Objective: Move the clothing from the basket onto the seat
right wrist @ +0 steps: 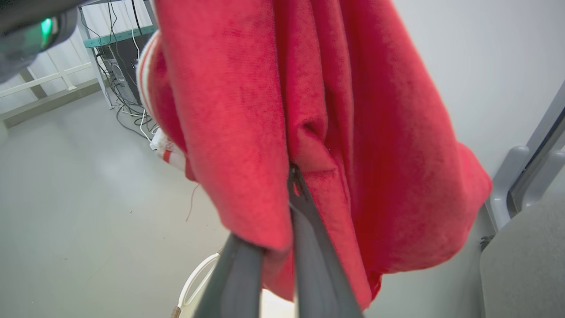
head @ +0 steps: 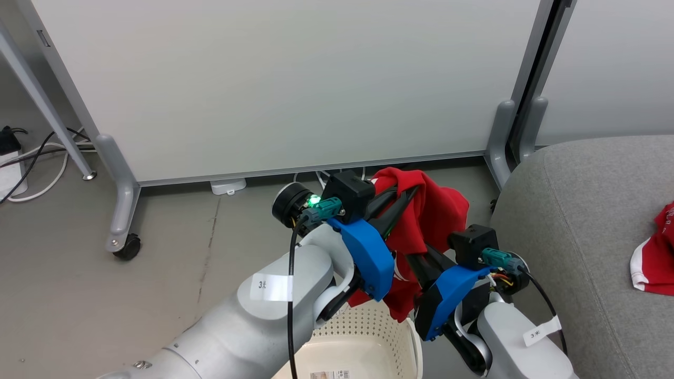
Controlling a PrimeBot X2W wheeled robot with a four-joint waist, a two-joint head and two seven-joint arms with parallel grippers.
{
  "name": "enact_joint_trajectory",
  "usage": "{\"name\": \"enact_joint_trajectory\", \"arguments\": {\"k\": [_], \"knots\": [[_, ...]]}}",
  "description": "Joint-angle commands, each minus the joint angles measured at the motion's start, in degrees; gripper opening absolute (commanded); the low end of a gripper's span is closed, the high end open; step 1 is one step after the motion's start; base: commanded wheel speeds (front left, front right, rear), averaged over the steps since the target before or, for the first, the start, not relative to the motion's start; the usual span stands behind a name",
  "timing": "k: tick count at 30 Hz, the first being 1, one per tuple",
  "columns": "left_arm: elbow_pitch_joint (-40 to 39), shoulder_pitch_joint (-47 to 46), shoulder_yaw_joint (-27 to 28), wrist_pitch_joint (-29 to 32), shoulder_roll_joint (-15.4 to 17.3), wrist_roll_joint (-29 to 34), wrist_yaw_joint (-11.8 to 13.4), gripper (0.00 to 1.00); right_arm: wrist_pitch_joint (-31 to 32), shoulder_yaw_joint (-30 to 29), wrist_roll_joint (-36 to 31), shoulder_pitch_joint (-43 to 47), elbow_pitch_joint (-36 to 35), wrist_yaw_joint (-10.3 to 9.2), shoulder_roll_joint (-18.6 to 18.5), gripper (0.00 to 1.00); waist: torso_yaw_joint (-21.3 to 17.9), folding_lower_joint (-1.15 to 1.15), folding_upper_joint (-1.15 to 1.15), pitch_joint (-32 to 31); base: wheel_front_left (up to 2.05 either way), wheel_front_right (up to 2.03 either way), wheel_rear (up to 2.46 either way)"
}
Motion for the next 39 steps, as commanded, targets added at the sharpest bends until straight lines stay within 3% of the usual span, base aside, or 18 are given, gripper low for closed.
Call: {"name": "enact_joint_trajectory", "arguments": {"k": [1,14,18,20,21,22,30,39], "knots": [[0.0,-0.14,0.03,-0.28,-0.03,-0.36,0.14,0.0,-0.61,0.11,0.3,-0.85,0.45,0.02,0.05,0.0,-0.06,0.0,0.0,-0.04,0.0,0.0,0.0],[0.24,-0.21,0.29,-0.29,-0.02,-0.25,0.41,0.02,-2.82,0.44,1.76,-2.24,3.08,0.02,0.05,0.0,-0.44,0.0,0.0,0.02,0.0,0.0,0.0],[0.51,-0.08,0.4,-0.29,-0.02,-0.18,0.49,0.27,-3.07,0.46,1.95,-2.63,3.56,0.02,0.05,0.0,-0.63,0.0,0.0,0.14,0.0,0.0,0.0],[0.6,-0.12,0.56,-0.29,-0.02,-0.19,0.57,0.53,-3.24,0.46,2.08,-2.83,3.77,0.03,0.05,0.0,-0.71,0.0,0.0,0.22,0.0,0.0,0.0],[0.6,-0.1,0.68,-0.29,-0.02,-0.15,0.56,0.83,-3.35,0.47,2.13,-2.91,3.88,0.02,0.05,0.0,-0.75,0.0,0.0,0.25,0.0,0.0,0.0],[0.63,-0.01,0.78,-0.29,-0.02,-0.06,0.53,1.0,-3.39,0.52,2.14,-2.97,3.95,0.03,0.05,0.0,-0.77,0.0,0.0,0.27,0.0,0.0,0.0],[0.38,2.42,4.08,-0.28,-0.01,1.89,0.49,1.0,-4.05,-0.09,2.03,-2.48,4.57,0.03,0.06,0.0,-0.42,0.0,0.0,0.42,0.0,0.0,0.0],[-4.28,10.76,14.39,-0.23,2.41,10.25,-0.26,1.0,-4.42,-1.86,0.99,-1.52,3.69,0.03,0.05,0.0,-0.27,0.0,0.0,1.02,0.0,0.0,0.0]]}}
